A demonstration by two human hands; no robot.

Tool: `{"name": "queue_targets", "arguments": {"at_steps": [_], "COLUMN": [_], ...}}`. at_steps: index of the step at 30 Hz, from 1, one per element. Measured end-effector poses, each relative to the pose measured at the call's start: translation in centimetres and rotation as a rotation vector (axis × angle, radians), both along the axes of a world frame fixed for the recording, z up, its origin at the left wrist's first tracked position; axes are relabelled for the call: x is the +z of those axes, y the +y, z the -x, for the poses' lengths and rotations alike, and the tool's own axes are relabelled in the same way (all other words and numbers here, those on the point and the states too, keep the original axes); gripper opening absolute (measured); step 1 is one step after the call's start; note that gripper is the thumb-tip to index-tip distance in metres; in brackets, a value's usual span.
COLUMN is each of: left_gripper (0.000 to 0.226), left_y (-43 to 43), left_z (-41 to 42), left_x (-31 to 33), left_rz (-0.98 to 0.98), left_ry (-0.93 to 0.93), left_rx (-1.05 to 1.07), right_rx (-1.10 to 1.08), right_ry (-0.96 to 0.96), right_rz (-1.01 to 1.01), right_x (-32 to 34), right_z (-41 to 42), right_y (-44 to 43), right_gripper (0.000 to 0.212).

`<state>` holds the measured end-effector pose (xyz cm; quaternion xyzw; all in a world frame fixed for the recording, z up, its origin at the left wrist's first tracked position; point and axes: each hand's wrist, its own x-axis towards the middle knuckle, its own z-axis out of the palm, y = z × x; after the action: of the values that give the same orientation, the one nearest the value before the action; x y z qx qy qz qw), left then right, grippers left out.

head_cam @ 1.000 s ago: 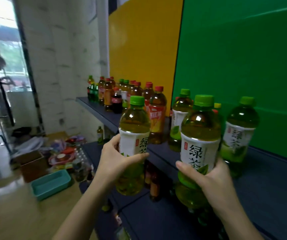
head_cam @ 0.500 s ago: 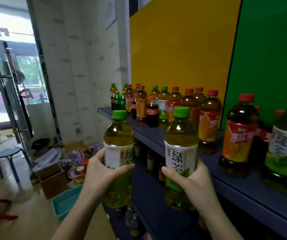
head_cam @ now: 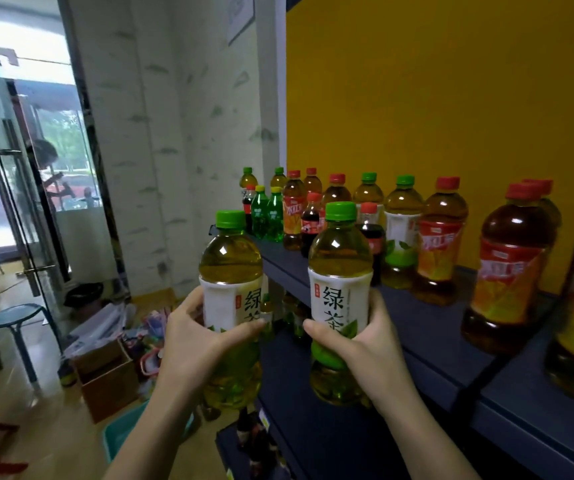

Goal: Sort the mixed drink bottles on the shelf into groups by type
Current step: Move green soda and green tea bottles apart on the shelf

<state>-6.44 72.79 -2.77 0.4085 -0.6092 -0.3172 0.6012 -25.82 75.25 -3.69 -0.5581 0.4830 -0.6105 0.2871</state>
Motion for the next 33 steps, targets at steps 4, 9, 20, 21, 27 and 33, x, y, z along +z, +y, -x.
{"name": "queue_targets", "arguments": {"at_steps": [4, 9, 20, 21, 27, 33], "left_gripper": [0.071, 0.069, 0.064, 0.064, 0.064, 0.067], "left_y": [-6.6, -14.2, -28.1, -29.5, -37.5, -44.7], "left_z": [-1.0, -2.1, -5.8, -6.2, -8.1, -8.2], "left_x": [0.6, 0.8, 1.1, 1.2, 2.1, 3.1], "left_rz": [0.0, 0.028, 0.032, 0.036, 0.06, 0.086], "left_ry": [0.047, 0.021, 0.049, 0.051, 0.02, -0.015], "left_rx": [0.056, 0.101, 0.082, 0.064, -0.101, -0.302], "right_rx": [0.022, 0.03, -0.071, -0.087, -0.281, -0.45], "right_ry": [0.004, -0.021, 0.001, 0.0, -0.003, -0.017], "right_rz": [0.034, 0.084, 0.115, 0.117, 0.148, 0.168], "right_x": [0.9, 1.5, 2.2, 2.3, 2.5, 2.7], "right_z": [-1.3, -3.1, -6.8, -7.0, -9.0, -10.3], "right_y": [-7.1, -15.0, -27.2, -28.2, -33.8, -38.1], "right_gripper": [0.064, 0.067, 0.079, 0.078, 0.062, 0.064]}}
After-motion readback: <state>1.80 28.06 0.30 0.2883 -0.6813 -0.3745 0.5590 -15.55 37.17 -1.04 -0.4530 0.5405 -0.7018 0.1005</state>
